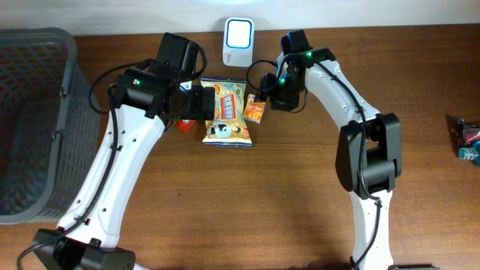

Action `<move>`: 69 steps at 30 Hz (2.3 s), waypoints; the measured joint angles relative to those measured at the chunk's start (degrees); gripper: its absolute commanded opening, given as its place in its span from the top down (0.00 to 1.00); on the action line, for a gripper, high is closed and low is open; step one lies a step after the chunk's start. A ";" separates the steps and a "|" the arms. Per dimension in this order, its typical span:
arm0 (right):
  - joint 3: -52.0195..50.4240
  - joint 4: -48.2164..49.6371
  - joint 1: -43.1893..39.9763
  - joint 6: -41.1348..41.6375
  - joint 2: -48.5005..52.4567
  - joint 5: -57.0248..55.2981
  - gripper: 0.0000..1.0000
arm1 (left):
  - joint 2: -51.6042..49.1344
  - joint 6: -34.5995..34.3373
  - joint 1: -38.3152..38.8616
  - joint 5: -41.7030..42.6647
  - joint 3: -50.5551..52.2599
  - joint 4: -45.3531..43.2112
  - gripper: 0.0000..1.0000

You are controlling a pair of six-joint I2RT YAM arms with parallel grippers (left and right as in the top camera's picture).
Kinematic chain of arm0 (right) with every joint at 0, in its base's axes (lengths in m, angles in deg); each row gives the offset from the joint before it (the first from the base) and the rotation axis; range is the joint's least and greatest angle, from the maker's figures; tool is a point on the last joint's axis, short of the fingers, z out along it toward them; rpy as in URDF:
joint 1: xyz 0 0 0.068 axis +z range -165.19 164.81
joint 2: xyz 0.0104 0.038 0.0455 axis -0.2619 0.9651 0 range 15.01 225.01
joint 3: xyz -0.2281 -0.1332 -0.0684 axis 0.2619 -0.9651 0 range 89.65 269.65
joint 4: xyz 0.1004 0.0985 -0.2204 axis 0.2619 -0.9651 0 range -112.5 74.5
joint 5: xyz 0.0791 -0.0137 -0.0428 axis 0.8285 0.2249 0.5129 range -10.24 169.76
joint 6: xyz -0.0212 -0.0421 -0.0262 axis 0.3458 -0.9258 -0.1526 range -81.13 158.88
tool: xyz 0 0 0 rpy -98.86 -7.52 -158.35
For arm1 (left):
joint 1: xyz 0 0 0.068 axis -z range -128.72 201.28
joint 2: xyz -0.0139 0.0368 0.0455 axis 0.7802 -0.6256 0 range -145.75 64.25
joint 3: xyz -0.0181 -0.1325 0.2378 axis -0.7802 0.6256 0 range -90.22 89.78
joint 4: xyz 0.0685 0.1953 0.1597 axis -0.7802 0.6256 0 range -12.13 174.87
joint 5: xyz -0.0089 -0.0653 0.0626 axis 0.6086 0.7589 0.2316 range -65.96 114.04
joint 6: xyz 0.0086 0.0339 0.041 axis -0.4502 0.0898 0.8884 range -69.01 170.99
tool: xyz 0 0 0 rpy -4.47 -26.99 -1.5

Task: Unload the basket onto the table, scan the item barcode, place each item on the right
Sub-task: 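Reach the right gripper to the orange Kleenex tissue pack and grasp it, then lift the tissue pack and hold it at the white scanner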

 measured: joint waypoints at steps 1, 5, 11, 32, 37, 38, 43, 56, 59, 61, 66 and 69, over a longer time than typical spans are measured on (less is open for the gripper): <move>-0.83 0.26 0.09 0.81 0.00 -0.63 0.45 | 0.00 0.00 0.00 0.00 0.00 -0.02 0.01; -4.59 3.69 0.20 2.51 0.00 -2.14 0.45 | 0.00 0.00 0.00 0.00 0.00 -0.02 0.01; -8.57 9.57 0.48 2.93 0.00 -1.36 0.44 | 0.00 0.00 0.00 0.00 0.00 -0.02 0.01; -9.09 14.38 1.31 3.26 0.87 1.49 0.96 | 0.00 0.00 0.00 0.00 0.00 0.00 0.01; -9.33 13.49 -0.22 0.20 1.42 9.25 0.96 | 0.00 0.00 0.00 0.00 0.00 -0.02 0.01; -9.53 13.35 -0.96 -0.85 1.53 11.54 0.96 | 0.00 0.00 0.00 0.00 0.00 -0.02 0.01; -9.75 14.47 -7.48 -5.44 1.68 23.06 0.96 | 0.00 0.00 0.00 0.00 0.00 -0.02 0.01; -9.75 19.47 -12.92 -24.28 1.75 58.95 0.96 | 0.00 0.00 0.00 0.00 0.00 0.00 0.01; -9.75 22.01 -11.23 -24.48 1.75 60.48 0.96 | 0.00 0.00 0.00 0.00 0.00 -0.02 0.01; -9.79 24.06 -9.60 -24.37 1.75 61.18 0.96 | 0.00 0.00 0.00 0.00 0.00 0.00 0.01; -9.86 33.07 -7.21 -18.23 1.75 61.51 0.96 | 0.00 0.00 0.00 0.00 0.00 0.00 0.01; -9.86 37.64 -7.21 -11.85 1.75 61.16 0.96 | 0.00 0.00 0.00 0.00 0.00 0.00 0.01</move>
